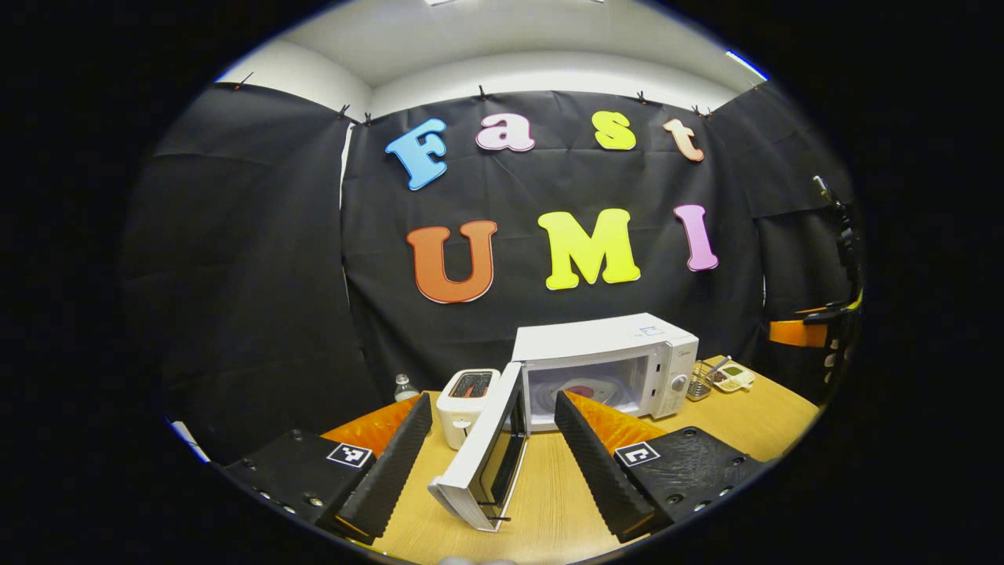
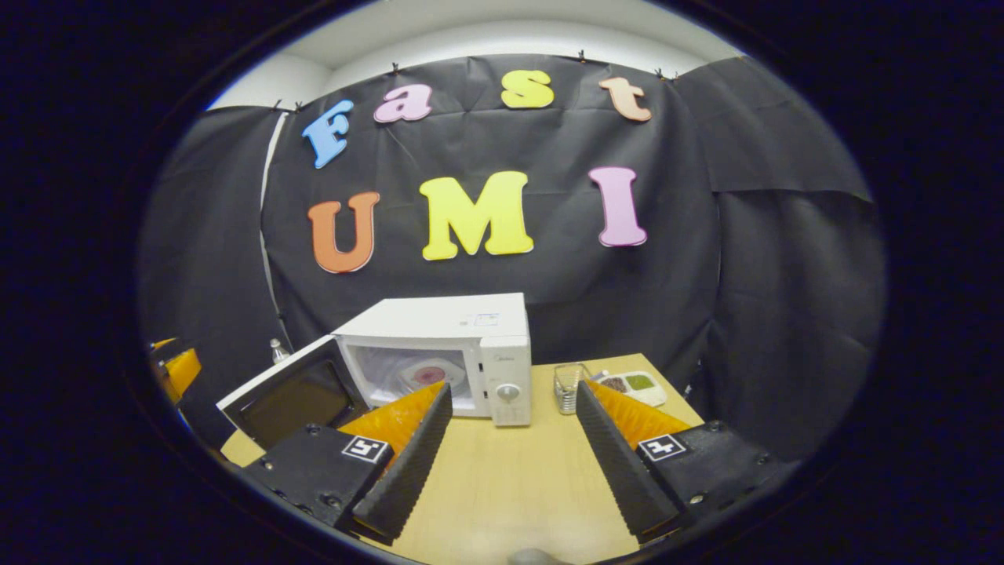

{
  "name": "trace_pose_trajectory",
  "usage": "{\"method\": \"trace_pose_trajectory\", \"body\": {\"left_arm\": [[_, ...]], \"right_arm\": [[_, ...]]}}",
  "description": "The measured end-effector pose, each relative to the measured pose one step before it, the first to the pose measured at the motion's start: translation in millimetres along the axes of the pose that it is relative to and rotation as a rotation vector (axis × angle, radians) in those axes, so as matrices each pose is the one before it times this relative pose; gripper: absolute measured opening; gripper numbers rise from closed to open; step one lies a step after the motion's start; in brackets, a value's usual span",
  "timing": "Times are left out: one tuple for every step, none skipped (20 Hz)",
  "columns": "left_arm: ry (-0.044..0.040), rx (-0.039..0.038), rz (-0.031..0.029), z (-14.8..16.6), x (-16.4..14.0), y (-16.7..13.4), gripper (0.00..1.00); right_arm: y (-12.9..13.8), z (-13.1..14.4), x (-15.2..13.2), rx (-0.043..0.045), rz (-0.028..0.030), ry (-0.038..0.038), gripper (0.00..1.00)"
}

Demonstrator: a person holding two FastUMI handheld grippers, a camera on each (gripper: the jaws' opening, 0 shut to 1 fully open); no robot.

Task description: Open the microwave oven with the left hand, put the food in, and close the microwave oven.

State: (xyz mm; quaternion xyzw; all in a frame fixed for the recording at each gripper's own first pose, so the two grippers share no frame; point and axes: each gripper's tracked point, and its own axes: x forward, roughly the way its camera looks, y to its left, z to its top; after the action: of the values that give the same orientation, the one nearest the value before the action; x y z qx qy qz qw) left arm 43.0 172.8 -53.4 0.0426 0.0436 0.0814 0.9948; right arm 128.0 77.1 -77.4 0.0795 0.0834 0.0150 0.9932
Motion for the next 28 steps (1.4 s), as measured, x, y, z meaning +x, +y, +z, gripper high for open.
{"method": "trace_pose_trajectory", "body": {"left_arm": [[-0.00297,-0.00257,-0.00155,-0.39,1.89,-0.32,0.96],[-0.00408,-0.00757,-0.00559,0.69,1.56,-1.1,0.96],[-0.00133,-0.01018,-0.0066,0.52,0.58,-2.71,0.96],[-0.00738,-0.00632,-0.00367,2.19,1.1,-0.5,0.84],[-0.00686,-0.00599,-0.00777,2.01,0.02,-1.46,0.82],[-0.00202,-0.00572,-0.00291,0.97,-1.28,0.27,0.74],[-0.00691,-0.00307,-0.02948,1.55,1.31,-6.65,0.65],[-0.02419,0.00065,0.00551,4.4,0.68,5.55,0.33],[-0.01578,-0.00674,-0.00649,3.24,-1.72,-0.41,0.0],[-0.00031,-0.00354,-0.02168,-0.01,-2.2,0.18,0.0],[-0.0094,0.01112,0.01231,-0.24,0.36,5.94,0.0],[-0.00555,0.01012,0.00758,1.23,0.59,6.02,0.0],[0.00027,0.00777,0.01453,-2.9,-0.95,10.03,0.0],[0.00785,0.0075,0.01767,-4.31,2.45,11.09,0.0],[0.01482,0.00348,0.03111,-10.26,2.67,13.84,0.0],[0.01831,-0.00836,0.01816,-11.18,1.28,10.59,0.0],[0.0166,-0.01032,0.02142,-11.5,2.06,12.43,0.0],[0.01707,-0.01053,0.02555,-11.94,-0.88,12.8,0.0],[0.01205,-0.01024,0.00954,-11.5,0.65,10.81,0.0],[0.01542,-0.00047,0.01994,-12.53,2.43,11.41,0.0],[0.0234,-0.00084,0.00829,-15.0,0.97,7.95,0.0],[0.00313,0.0014,0.00234,-8.61,1.06,6.42,0.0],[0.01,0.00046,-0.00954,-10.32,2.46,0.03,0.0],[0.019,0.00641,-0.00491,-10.82,3.56,1.13,0.0],[0.01038,0.00264,-0.00661,-9.94,3.29,0.26,0.0],[0.01334,-0.00159,-0.00387,-8.85,5.3,0.2,0.0],[0.02555,-0.00721,-0.00758,-11.21,4.07,-0.89,0.0],[0.01788,-0.00245,-0.00366,-9.9,5.24,-1.8,0.0]], "right_arm": [[-7.07,2.13,-5.45,-0.00257,-0.01441,-0.00251,0.91],[-6.27,1.06,-3.98,-0.00024,-0.01306,0.00117,1.0],[-6.33,1.74,-2.07,0.00388,-0.01223,-0.00012,0.91],[-5.42,2.6,-3.6,0.00501,-0.01254,-0.00095,0.92],[-4.19,1.85,-1.01,0.00597,-0.01216,-0.00231,0.91],[-2.6,2.16,-0.78,0.00913,-0.00636,-0.00279,0.92],[0.03,0.36,-1.13,0.00968,-0.00216,0.00144,0.92],[1.22,-0.89,-1.32,0.00833,0.00207,0.00891,0.92],[2.17,-0.83,-1.59,0.00569,0.00474,0.00621,0.91],[1.87,1.31,-2.35,0.00016,0.00226,0.00014,1.0],[0.38,1.46,-0.72,-0.00102,0.00086,-0.00359,1.0],[1.5,1.26,-1.69,-0.00012,0.00201,-0.00311,1.0],[2.06,-0.9,-1.73,0.00221,0.00168,0.00106,1.0],[0.5,-0.58,-1.75,0.00466,0.00109,0.00228,1.0],[-0.66,-1.31,-1.01,0.00493,-0.00005,0.00312,0.92],[-1.05,-1.4,-1.88,0.00309,-0.00528,0.00712,0.92],[-2.0,-2.22,-0.81,0.00191,-0.00336,0.00467,0.92],[-2.35,-0.73,-1.2,0.00082,-0.00643,0.00446,0.92],[-1.44,-0.87,-1.79,0.00101,-0.00419,0.00261,1.0],[-2.12,-0.58,-2.73,-0.00066,-0.00572,0.0036,1.0],[-1.77,-1.11,-3.22,-0.00145,-0.00555,0.00305,1.0],[-2.18,-1.73,-2.7,0.00021,-0.00545,0.00592,1.0],[-0.55,-1.32,-2.38,-0.00047,-0.00559,0.00519,0.92],[-0.82,-1.82,-2.93,-0.00047,-0.00486,0.0064,1.0],[-0.55,-2.03,-3.07,0.00024,-0.00577,0.00659,0.91],[-0.84,-2.87,-1.88,0.00747,-0.00302,0.01226,1.0],[-0.01,-3.97,-2.54,0.01419,-0.00134,0.01289,1.0],[-0.17,-1.24,-2.89,0.01496,-0.00045,0.00865,1.0]]}}
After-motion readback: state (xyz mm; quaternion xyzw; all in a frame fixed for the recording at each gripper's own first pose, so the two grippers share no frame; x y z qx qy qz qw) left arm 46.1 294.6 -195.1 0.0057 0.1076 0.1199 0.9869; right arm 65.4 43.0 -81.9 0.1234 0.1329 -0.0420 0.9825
